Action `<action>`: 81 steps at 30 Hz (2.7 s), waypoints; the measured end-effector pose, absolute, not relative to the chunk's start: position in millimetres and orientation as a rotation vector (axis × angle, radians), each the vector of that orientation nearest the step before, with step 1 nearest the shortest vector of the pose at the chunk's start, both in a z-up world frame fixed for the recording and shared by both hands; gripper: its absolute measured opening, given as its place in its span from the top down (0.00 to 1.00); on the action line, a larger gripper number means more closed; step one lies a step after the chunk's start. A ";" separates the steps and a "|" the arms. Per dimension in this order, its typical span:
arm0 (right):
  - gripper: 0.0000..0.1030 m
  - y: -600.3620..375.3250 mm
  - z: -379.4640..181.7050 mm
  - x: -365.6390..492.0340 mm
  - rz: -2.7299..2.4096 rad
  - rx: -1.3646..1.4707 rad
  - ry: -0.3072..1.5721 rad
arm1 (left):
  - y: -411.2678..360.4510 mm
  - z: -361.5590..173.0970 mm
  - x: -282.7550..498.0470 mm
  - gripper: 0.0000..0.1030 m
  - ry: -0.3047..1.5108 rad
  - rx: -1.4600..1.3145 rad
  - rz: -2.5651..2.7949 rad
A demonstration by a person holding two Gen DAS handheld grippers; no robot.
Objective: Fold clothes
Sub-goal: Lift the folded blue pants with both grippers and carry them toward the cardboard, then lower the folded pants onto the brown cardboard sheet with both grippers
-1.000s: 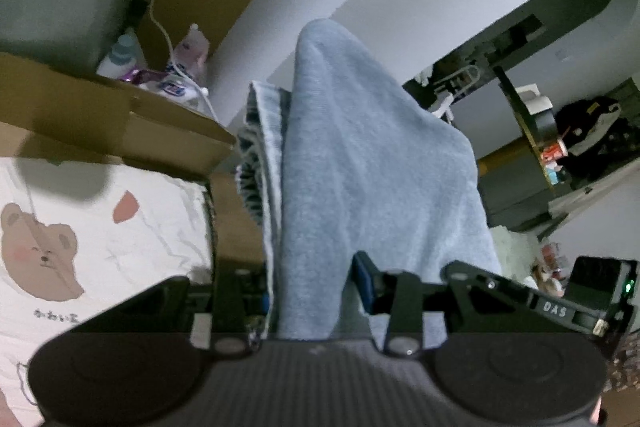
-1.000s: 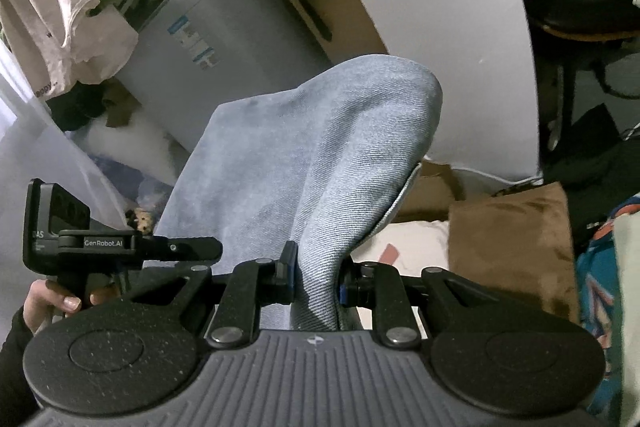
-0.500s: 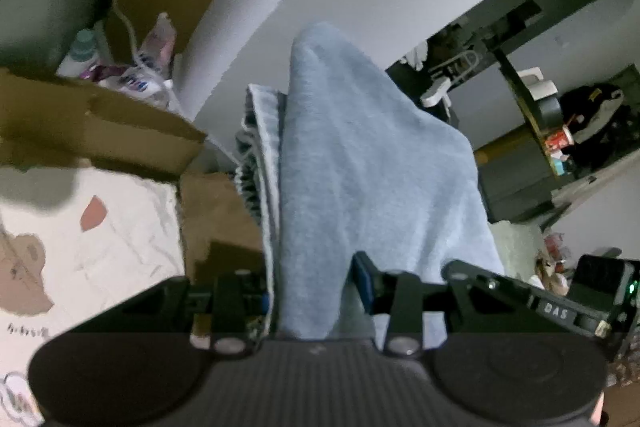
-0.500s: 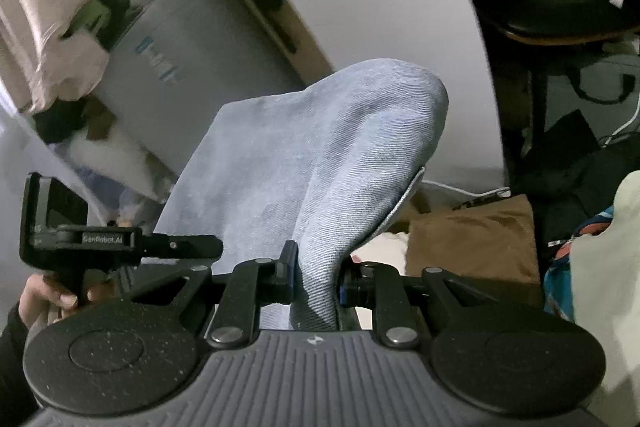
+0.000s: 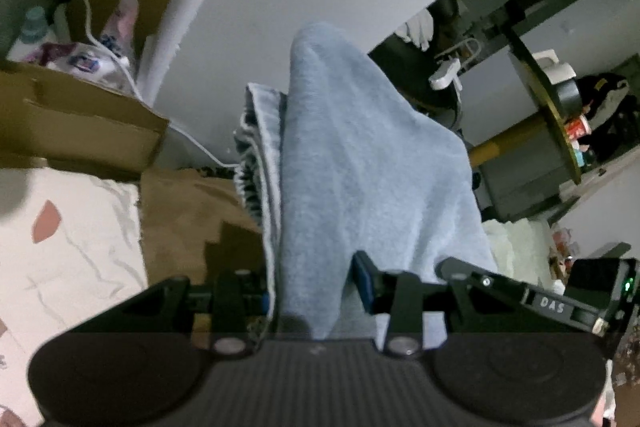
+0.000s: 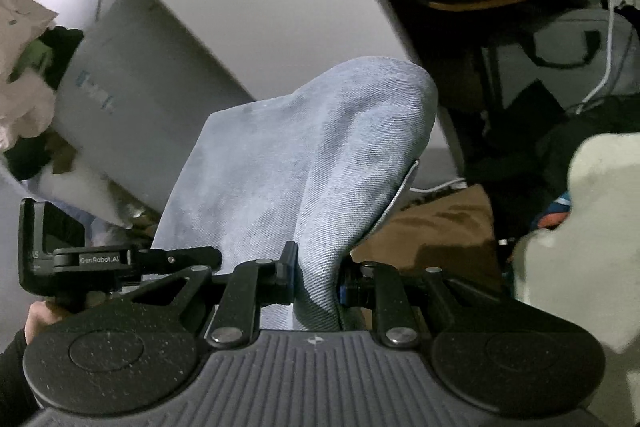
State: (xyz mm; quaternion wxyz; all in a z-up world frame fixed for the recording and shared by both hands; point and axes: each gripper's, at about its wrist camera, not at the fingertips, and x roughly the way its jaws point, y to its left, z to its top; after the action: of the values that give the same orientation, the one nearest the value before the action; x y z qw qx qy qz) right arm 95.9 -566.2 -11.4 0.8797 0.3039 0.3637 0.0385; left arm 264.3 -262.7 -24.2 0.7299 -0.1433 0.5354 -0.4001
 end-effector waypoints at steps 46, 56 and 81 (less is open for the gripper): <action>0.78 -563.4 -261.1 230.6 -0.112 0.301 0.959 | -300.9 -274.0 335.9 0.52 1.339 -0.319 -0.769; 0.78 -563.2 -260.7 230.5 -0.118 0.285 0.938 | -300.6 -210.4 348.2 0.54 1.230 -0.023 -0.765; 0.61 -550.8 -257.9 236.4 -0.142 0.192 0.925 | -360.3 -239.0 346.7 0.54 1.182 0.217 -0.814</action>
State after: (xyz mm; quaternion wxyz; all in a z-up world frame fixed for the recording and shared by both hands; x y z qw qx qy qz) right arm 236.4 -550.8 -257.9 0.8880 0.0926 0.4452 -0.0683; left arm 346.7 -360.3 -239.0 0.7482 0.0991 0.5403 -0.3720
